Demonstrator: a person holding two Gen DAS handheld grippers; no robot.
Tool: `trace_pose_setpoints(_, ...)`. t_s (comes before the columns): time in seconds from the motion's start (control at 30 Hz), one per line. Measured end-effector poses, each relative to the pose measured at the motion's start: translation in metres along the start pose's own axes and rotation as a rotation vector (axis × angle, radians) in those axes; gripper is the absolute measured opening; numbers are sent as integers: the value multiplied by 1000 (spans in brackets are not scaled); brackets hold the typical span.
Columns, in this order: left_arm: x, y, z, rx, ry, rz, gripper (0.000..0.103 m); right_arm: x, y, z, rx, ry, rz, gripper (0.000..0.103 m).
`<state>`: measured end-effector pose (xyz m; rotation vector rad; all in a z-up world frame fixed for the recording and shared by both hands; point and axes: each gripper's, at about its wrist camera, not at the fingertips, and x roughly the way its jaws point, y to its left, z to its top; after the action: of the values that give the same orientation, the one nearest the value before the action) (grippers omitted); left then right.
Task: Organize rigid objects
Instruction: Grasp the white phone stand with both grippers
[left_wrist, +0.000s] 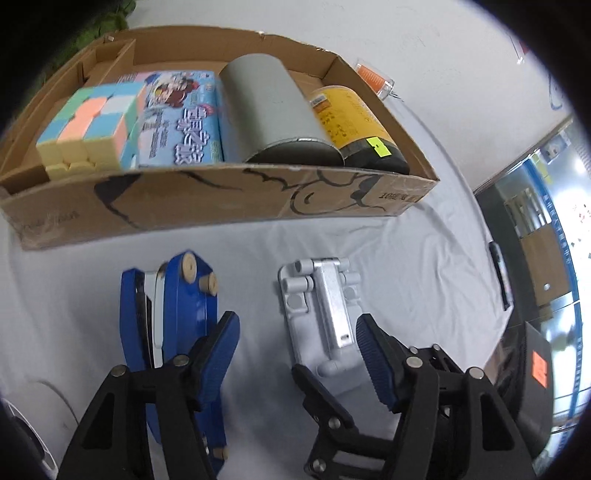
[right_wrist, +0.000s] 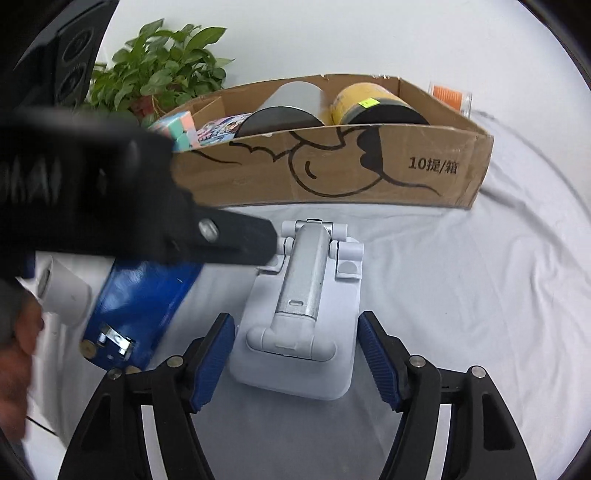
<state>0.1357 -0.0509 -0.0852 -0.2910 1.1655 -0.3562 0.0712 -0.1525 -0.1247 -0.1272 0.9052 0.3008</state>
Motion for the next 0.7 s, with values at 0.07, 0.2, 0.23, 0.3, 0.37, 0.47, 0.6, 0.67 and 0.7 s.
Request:
trace_pose_setpoints(0.07,-3,0,-7,-8,17,-35,65,0,2,-2,-5,-4,-6,65)
trace_pose_setpoints(0.2,-7,-2,-22,-19,23,-132,64,-7,-5,-3,46,21,56,65)
trace_pose_setpoints(0.23,-5,-4,-23,-23,16,-126,64,-10,-9,-4,77,38,102,65)
trace_pose_setpoints(0.3,-8,-6,-26,-25,-6,-116,63,-16,-16,-7,140,78,198,65)
trace_pose_setpoints(0.37,-10,-6,-31,-35,-25,-116,61,-17,-24,-10,231,128,319,64)
trace_pose_setpoints(0.47,-14,1,-37,-51,-36,-81,50,-13,-30,-9,309,155,429,65)
trace_pose_setpoints(0.6,-31,11,-35,-87,-92,-101,33,-20,-22,-5,275,123,446,56)
trace_pose_setpoints(0.67,-33,11,-32,-78,-100,-110,33,-17,-14,8,237,130,455,55)
trace_pose_setpoints(0.7,-32,13,-32,-82,-93,-99,33,-16,-9,14,199,134,434,55)
